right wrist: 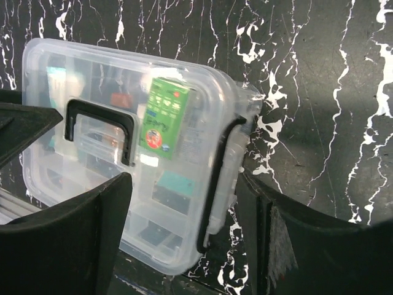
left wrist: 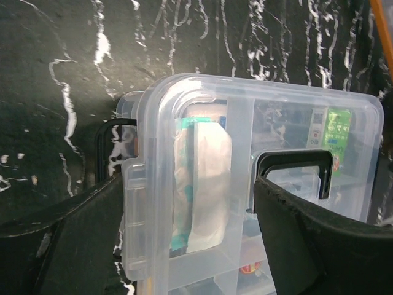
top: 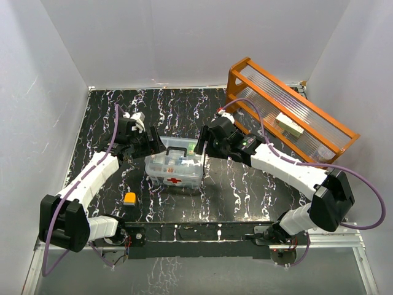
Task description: Organize the medicine kit
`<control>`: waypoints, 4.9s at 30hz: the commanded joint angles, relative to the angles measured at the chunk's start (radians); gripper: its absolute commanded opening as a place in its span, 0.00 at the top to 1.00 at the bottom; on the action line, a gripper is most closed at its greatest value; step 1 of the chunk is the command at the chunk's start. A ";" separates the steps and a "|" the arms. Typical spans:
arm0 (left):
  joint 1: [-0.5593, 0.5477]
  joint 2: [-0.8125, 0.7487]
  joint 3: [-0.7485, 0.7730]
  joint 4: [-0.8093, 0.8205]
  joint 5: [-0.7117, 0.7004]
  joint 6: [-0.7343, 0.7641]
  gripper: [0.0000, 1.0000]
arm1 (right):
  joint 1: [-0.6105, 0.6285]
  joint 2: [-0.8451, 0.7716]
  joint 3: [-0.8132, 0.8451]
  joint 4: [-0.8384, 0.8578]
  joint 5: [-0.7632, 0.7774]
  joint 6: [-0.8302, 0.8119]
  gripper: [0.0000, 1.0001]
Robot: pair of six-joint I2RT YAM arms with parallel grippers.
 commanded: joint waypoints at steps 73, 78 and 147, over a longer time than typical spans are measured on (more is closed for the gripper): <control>0.011 -0.346 -0.420 0.291 0.243 -0.389 0.30 | 0.259 0.345 0.371 -0.284 0.151 -0.433 0.38; 0.010 -0.332 -0.345 0.168 0.279 -0.247 0.30 | 0.256 0.342 0.361 -0.275 0.149 -0.428 0.38; 0.011 -0.169 -0.148 0.066 0.303 -0.086 0.27 | 0.000 -0.220 -0.181 -0.057 0.196 -0.006 0.20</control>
